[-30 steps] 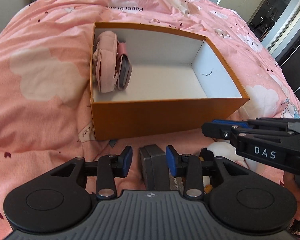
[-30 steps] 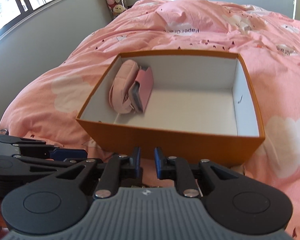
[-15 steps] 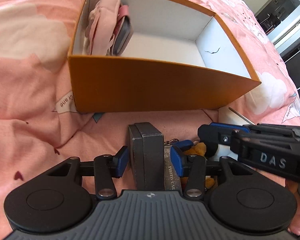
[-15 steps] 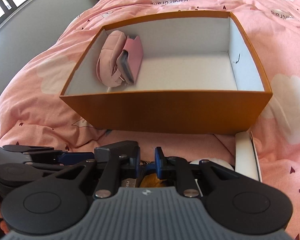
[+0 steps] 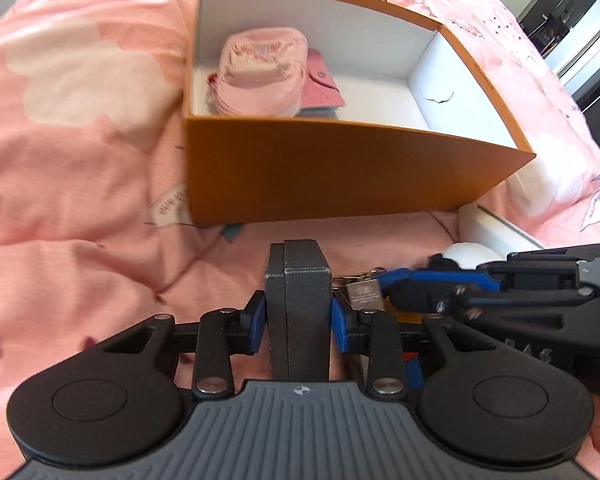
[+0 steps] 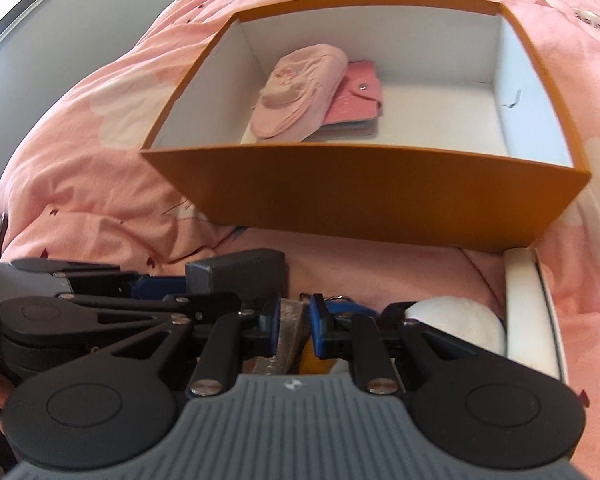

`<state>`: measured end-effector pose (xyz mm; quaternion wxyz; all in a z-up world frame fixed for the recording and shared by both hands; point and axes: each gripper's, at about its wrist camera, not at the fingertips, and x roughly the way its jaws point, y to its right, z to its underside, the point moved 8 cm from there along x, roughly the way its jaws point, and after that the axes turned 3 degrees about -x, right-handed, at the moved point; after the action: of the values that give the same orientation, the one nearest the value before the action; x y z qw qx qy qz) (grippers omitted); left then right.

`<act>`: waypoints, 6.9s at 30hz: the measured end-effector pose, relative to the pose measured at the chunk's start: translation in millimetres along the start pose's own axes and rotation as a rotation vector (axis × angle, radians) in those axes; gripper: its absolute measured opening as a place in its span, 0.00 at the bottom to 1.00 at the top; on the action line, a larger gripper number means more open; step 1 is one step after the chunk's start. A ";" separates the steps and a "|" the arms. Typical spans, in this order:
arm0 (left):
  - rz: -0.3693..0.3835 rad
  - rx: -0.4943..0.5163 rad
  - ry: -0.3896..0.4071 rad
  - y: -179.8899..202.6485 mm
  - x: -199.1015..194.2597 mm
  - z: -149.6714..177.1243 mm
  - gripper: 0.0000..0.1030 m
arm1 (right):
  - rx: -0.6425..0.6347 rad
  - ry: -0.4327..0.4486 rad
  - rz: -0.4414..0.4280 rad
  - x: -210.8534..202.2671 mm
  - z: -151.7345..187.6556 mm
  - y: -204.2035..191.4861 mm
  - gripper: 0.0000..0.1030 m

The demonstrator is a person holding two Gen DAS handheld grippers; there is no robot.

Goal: Organize objects
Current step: 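Grasp the dark grey small box beside the orange box with the left gripper, then lift the grey box with the left gripper while the right gripper grasps the silver PHOTO CARD box, then carry the grey box with the left gripper while the right carries the PHOTO CARD box into the orange box, then set the grey box beside the pouch and open the left gripper while the right lowers the PHOTO CARD box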

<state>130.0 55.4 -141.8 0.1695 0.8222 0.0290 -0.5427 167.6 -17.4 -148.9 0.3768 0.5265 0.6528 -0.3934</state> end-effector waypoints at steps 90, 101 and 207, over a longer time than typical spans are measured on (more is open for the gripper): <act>0.087 0.125 0.119 66.3 11.5 -129.6 0.36 | -0.009 0.194 0.066 -64.5 -118.4 81.8 0.23; 0.180 0.061 -0.014 57.8 46.9 -150.8 0.36 | 0.021 0.124 0.101 -23.5 -139.5 104.5 0.23; 0.116 -0.022 -0.011 29.9 106.2 -213.2 0.25 | 0.224 0.073 -0.034 64.9 -179.7 164.5 0.27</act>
<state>368.6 78.9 -154.9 0.2099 0.8175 -0.0134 -0.5361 304.9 194.0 -153.9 0.2850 0.5682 0.6267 -0.4507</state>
